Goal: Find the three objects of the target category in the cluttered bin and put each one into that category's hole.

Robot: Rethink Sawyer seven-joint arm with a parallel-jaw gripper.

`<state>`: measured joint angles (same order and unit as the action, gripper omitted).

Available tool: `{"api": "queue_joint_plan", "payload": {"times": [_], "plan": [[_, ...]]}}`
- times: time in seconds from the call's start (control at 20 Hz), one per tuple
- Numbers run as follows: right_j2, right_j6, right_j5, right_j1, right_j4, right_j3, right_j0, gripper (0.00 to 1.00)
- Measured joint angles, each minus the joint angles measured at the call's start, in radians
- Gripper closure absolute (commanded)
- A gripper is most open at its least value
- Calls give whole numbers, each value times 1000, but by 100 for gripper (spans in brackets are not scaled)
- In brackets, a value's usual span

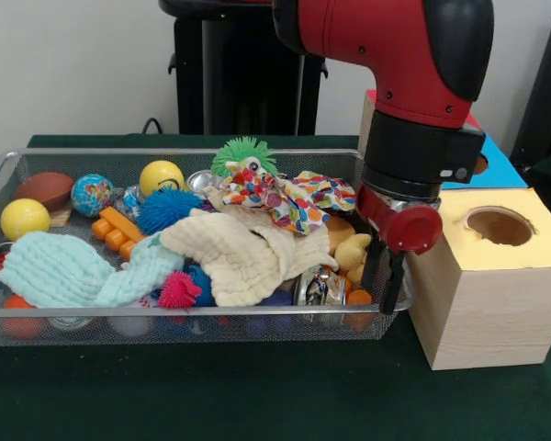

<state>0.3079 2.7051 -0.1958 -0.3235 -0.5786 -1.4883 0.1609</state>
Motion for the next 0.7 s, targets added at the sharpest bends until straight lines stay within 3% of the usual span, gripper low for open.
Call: {"api": "queue_joint_plan", "payload": {"times": [0.7], "plan": [[-43,0,-19,-169,90,-106,-11,0]]}}
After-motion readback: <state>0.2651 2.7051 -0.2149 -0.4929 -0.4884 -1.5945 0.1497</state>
